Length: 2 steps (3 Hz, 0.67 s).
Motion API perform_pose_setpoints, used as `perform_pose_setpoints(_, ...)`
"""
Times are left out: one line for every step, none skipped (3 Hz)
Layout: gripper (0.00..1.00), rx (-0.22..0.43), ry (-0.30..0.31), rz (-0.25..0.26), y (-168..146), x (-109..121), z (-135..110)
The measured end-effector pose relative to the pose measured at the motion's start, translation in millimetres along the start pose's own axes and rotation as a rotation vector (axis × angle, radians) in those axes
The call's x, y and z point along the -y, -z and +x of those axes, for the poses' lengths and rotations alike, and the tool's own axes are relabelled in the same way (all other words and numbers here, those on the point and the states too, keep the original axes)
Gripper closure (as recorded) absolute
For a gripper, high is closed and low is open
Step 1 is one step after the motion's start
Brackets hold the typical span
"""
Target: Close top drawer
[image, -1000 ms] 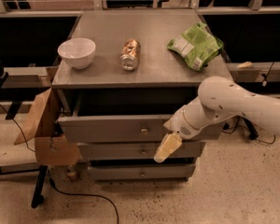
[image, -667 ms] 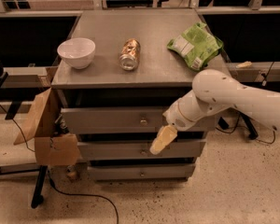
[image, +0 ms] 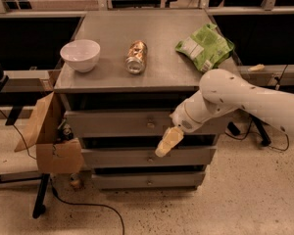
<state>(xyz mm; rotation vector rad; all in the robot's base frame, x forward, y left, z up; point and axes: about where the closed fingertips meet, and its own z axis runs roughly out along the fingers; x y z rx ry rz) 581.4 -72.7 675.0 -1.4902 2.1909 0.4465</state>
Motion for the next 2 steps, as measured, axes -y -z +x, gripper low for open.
perform_pose_setpoints(0.00,-0.009,-0.037,-0.035,7.8,-6.3,16.6)
perform_pose_setpoints(0.00,-0.018,-0.058,-0.070,27.6,-20.2,34.9)
